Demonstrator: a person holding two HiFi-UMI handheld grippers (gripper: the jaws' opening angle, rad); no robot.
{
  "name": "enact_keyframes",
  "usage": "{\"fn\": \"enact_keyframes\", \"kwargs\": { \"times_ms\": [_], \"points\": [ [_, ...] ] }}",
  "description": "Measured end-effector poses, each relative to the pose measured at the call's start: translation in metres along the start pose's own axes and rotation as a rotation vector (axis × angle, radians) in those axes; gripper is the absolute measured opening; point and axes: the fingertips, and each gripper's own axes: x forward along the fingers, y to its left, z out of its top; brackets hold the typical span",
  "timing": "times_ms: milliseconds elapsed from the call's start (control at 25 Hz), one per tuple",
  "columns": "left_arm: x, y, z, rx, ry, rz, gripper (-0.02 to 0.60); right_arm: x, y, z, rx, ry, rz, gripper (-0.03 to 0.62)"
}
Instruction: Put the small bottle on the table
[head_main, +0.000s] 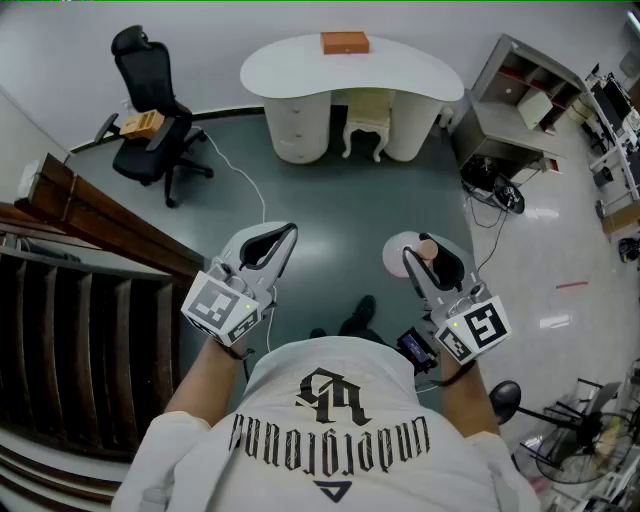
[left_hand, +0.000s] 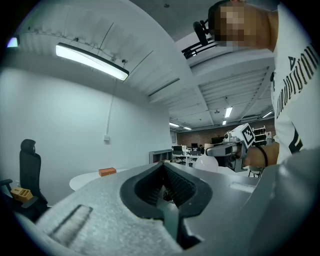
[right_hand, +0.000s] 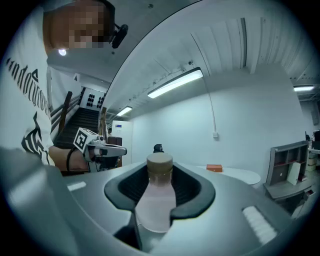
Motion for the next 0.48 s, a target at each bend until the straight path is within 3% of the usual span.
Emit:
{"fn": "enact_keyframes", "kwargs": {
  "times_ms": [480],
  "points": [
    [0.019, -0.003, -0.005, -0.012, 0.027, -0.016, 0.008, 0.008, -0.012, -0.003, -0.002, 0.003, 0.012, 0.137]
  ]
}}
